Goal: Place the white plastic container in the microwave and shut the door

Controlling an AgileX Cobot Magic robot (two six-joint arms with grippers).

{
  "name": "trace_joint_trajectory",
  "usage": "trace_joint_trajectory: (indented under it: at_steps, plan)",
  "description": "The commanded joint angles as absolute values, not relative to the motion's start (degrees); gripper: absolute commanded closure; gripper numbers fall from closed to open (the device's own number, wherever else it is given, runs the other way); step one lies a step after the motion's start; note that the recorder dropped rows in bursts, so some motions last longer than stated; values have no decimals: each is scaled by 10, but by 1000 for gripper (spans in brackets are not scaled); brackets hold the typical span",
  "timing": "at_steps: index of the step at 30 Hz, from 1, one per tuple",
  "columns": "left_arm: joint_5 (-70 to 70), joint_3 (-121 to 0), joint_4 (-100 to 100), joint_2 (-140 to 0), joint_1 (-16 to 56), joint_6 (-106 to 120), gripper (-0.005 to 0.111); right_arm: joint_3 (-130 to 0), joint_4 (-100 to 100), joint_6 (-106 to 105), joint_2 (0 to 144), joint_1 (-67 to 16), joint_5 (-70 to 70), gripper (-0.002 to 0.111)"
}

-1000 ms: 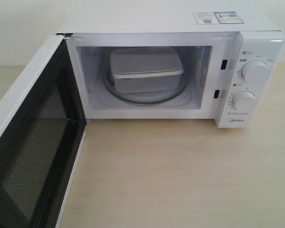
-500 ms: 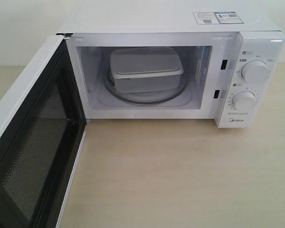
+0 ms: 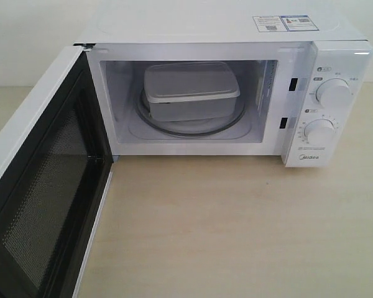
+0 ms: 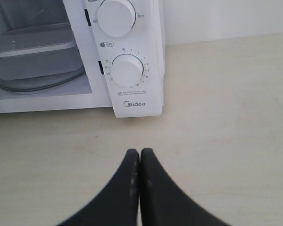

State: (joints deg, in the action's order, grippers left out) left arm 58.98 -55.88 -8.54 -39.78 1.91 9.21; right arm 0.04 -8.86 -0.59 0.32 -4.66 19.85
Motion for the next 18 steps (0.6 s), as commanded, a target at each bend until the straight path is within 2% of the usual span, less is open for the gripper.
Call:
trace_joint_trajectory:
  at_steps: [1,7,18]
  plan:
    - [632,-557,-74,-462,31,159,102,0,-87,-5,0,-45,197,108]
    - [637,-524,-119,-510,47,258,102,0,-90,-5,0,-45,185,108]
    - [637,-461,-321,-561,47,424,102,0,-98,-5,0,-45,185,108]
